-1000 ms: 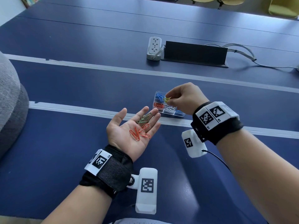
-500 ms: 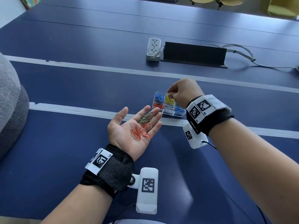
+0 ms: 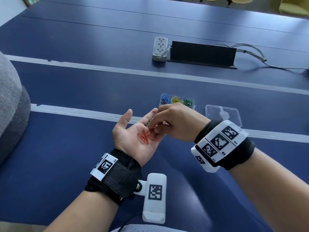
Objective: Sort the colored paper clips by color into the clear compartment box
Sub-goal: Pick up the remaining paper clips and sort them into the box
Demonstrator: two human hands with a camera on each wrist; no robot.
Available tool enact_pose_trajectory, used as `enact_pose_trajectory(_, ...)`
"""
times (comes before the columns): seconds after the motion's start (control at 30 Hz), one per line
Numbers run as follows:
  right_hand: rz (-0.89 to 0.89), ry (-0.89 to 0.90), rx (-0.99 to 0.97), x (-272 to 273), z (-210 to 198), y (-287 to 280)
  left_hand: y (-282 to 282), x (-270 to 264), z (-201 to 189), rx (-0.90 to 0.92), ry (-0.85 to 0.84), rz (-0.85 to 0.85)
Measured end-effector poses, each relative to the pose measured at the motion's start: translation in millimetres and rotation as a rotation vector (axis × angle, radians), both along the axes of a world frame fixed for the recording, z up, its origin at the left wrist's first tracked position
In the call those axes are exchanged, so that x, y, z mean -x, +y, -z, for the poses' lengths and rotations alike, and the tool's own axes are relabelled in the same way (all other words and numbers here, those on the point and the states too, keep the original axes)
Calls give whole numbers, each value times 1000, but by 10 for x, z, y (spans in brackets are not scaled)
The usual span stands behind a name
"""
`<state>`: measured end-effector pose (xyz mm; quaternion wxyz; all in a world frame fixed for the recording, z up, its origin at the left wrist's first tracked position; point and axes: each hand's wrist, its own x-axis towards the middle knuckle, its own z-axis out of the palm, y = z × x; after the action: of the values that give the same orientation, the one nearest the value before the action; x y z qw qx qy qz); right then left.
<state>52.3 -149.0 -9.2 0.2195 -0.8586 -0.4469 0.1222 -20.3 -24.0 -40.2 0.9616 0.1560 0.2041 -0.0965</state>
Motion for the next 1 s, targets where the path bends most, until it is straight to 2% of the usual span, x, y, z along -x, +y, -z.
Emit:
enact_pose_trajectory(0.17,70,3,-106,42,-96,-4,19,-10,-4,-35,-11,-5)
enact_pose_trajectory(0.4,107,159,150,259,-142,-18,28,-11,38,-6,19,-15)
enact_pose_trajectory(0.63,245,133,-10,253,-78,4,46,-30,61,-1,-10,-22)
enact_pose_trajectory(0.73,127,76,-35,147,-132,-2,25,-25,45,7,-9,-7)
enact_pose_trajectory(0.83,-67,-11,76,85,-180,32,-21,3,14,-27,-24,66)
enact_pose_trajectory(1.0,-215,-105,96,51,-196,75,-63,17,-29,1,-25,70)
